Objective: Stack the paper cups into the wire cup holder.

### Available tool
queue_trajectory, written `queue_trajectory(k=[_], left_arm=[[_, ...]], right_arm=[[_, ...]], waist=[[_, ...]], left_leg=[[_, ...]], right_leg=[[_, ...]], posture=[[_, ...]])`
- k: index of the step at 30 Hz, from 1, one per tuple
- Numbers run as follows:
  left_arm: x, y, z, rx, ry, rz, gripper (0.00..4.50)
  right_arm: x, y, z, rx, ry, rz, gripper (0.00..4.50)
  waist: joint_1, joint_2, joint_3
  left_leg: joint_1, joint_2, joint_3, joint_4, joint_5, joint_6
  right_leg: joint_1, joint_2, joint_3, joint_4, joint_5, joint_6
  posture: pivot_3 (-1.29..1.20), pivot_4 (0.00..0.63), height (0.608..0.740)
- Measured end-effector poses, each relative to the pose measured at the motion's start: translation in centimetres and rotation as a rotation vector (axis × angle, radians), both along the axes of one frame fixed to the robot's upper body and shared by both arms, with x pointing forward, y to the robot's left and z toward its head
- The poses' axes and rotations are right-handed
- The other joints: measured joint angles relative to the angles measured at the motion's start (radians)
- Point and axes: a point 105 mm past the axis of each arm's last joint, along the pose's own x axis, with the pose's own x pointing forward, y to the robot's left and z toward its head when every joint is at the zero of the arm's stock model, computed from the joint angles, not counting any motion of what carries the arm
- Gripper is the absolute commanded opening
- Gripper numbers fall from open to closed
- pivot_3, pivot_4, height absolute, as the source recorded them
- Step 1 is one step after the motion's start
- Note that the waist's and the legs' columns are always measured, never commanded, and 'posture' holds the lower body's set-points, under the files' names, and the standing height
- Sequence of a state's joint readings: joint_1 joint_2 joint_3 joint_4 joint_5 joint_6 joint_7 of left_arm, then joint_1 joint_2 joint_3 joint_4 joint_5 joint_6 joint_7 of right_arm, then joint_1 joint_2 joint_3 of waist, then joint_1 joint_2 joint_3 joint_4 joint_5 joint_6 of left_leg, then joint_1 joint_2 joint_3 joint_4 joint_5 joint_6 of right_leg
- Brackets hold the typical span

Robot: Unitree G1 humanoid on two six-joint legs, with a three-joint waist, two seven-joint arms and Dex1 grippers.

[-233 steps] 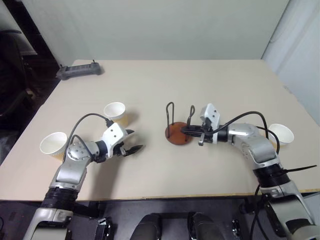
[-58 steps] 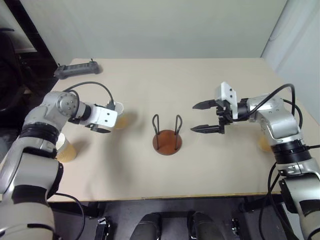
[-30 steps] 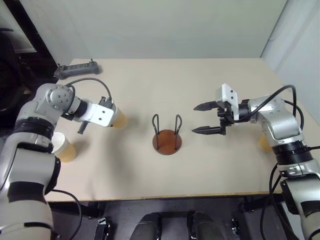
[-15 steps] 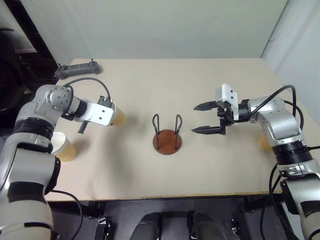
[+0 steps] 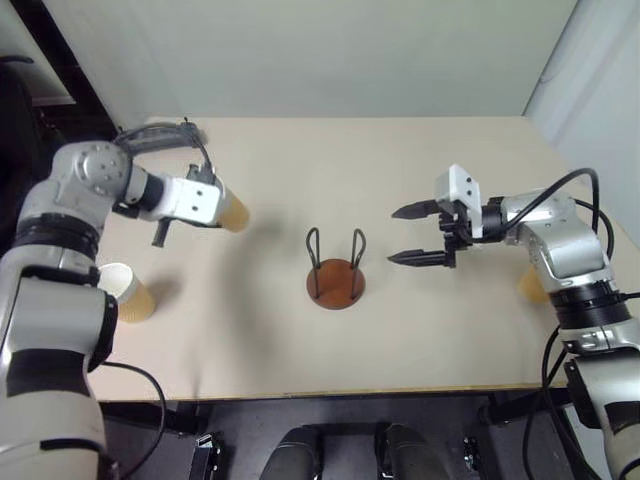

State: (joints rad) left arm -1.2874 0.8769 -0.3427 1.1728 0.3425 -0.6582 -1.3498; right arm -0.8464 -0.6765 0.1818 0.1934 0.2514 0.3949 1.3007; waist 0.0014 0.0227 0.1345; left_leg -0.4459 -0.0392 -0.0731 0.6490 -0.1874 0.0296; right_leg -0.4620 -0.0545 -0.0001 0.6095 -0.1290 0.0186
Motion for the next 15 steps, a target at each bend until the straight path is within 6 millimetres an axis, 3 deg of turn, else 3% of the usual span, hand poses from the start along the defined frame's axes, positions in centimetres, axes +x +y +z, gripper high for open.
queue_trajectory(k=[6, 15], left_arm=[[0.2, -1.5, 0.3, -0.149, 0.007, -0.022, 0.03], [0.0, -1.5, -0.6, -0.179, 0.009, -0.039, 0.03]], right_arm=[[0.0, 0.0, 0.1, 0.003, -0.003, -0.004, 4.50], [0.1, -0.1, 0.1, 0.004, -0.005, -0.006, 4.50]], waist=[[0.000, 0.000, 0.000], [-0.001, 0.000, 0.000]], left_leg=[[0.000, 0.000, 0.000, 0.000, 0.000, 0.001], [0.000, 0.000, 0.000, 0.000, 0.001, 0.002]], right_leg=[[0.000, 0.000, 0.000, 0.000, 0.000, 0.001], [0.000, 0.000, 0.000, 0.000, 0.001, 0.001]], posture=[[0.00, 0.150, 0.740], [0.00, 0.150, 0.740]])
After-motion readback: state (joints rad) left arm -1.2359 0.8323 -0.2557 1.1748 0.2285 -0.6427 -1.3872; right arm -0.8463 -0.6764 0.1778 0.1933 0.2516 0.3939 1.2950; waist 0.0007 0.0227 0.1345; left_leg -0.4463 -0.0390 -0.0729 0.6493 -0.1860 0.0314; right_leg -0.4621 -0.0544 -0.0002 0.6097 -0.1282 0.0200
